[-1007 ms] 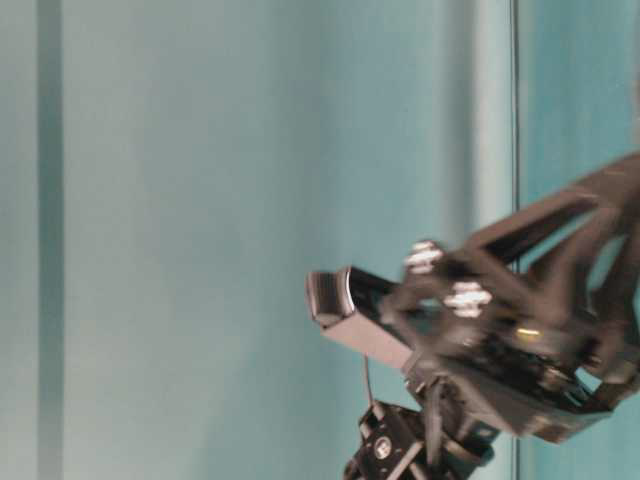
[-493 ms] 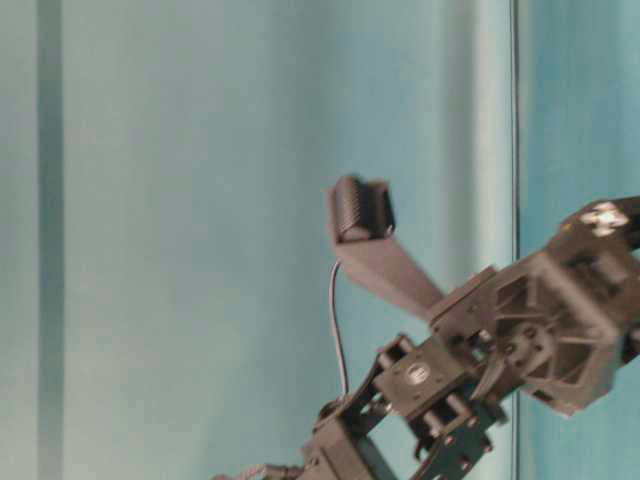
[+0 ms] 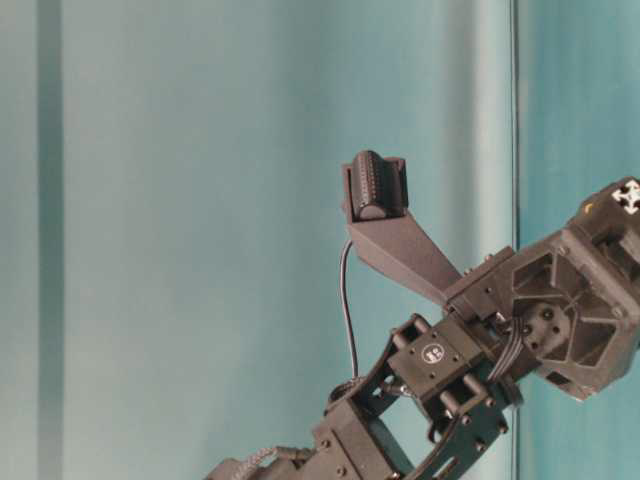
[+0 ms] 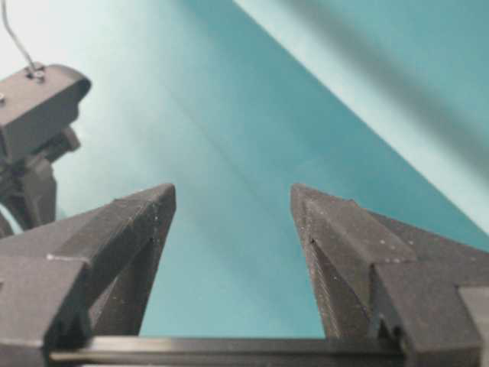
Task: Insert the USB using both arms.
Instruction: 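Lower the joined cable to the table and open the left gripper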
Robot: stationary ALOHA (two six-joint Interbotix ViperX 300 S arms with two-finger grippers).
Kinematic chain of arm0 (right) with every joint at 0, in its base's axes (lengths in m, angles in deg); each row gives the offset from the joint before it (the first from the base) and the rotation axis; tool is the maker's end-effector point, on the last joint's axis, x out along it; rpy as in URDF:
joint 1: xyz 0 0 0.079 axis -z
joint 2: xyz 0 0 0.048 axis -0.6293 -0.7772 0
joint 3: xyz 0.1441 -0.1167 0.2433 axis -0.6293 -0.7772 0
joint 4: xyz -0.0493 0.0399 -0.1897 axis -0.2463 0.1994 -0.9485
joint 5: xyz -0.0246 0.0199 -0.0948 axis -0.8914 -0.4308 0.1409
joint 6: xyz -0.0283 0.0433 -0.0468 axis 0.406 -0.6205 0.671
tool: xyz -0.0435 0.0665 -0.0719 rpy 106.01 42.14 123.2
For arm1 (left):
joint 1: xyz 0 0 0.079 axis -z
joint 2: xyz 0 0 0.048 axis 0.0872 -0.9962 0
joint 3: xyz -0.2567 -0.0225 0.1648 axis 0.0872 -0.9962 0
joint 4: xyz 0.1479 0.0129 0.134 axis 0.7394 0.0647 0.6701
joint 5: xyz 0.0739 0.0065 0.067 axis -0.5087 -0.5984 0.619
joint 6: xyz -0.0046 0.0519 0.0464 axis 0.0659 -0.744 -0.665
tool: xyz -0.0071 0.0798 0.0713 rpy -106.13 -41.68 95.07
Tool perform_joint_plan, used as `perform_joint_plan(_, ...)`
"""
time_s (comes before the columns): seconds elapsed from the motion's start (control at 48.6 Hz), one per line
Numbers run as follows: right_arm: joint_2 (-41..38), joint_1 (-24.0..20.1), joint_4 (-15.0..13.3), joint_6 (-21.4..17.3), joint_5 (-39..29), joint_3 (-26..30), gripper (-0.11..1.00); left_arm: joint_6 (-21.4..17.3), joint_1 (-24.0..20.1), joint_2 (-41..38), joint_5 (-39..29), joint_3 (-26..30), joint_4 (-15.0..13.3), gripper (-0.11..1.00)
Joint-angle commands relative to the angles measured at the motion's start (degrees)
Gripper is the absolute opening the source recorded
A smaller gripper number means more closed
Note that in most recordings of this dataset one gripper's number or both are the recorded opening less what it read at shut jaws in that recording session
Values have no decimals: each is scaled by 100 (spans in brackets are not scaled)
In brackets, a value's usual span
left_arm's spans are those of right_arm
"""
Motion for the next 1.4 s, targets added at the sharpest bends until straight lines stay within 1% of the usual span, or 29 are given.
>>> perform_joint_plan(0.0,70,9,-62,9,9,44,71,-97,35,88,9,114,-9,19)
perform_joint_plan(0.062,97,9,-62,9,18,26,71,-97,44,79,0,123,-9,20)
perform_joint_plan(0.103,105,0,-62,9,26,18,71,-88,44,79,0,123,-9,25)
perform_joint_plan(0.144,123,9,-62,9,26,0,71,-79,35,79,-18,132,-9,34)
perform_joint_plan(0.308,211,9,-62,9,18,-9,71,-79,44,105,-132,167,-9,80)
perform_joint_plan(0.35,264,9,-62,9,26,-26,71,-79,53,132,-176,167,-9,89)
perform_joint_plan(0.37,272,9,-62,9,26,-35,71,-79,53,158,-193,167,-9,90)
perform_joint_plan(0.473,483,9,-53,9,26,-105,71,-79,70,360,-334,149,-18,88)
perform_joint_plan(0.637,1002,0,-35,9,220,-299,71,-79,132,958,-659,-18,-9,88)
perform_joint_plan(0.74,1459,0,-26,-9,563,-580,71,-53,176,1424,-756,-237,-9,87)
perform_joint_plan(0.905,2303,0,-35,9,1239,-1213,71,62,246,2004,-747,-545,-9,87)
perform_joint_plan(0.987,2689,0,-26,35,1459,-1450,71,0,272,2232,-606,-686,-18,87)
perform_joint_plan(1.11,3094,0,-26,70,1775,-1793,71,-185,255,2602,-88,-888,-9,87)
perform_joint_plan(1.254,3190,9,-26,149,2048,-2030,71,-343,167,3006,255,-976,-9,86)
perform_joint_plan(1.377,3199,0,-35,281,2241,-2109,71,-510,44,3542,422,-1213,-9,86)
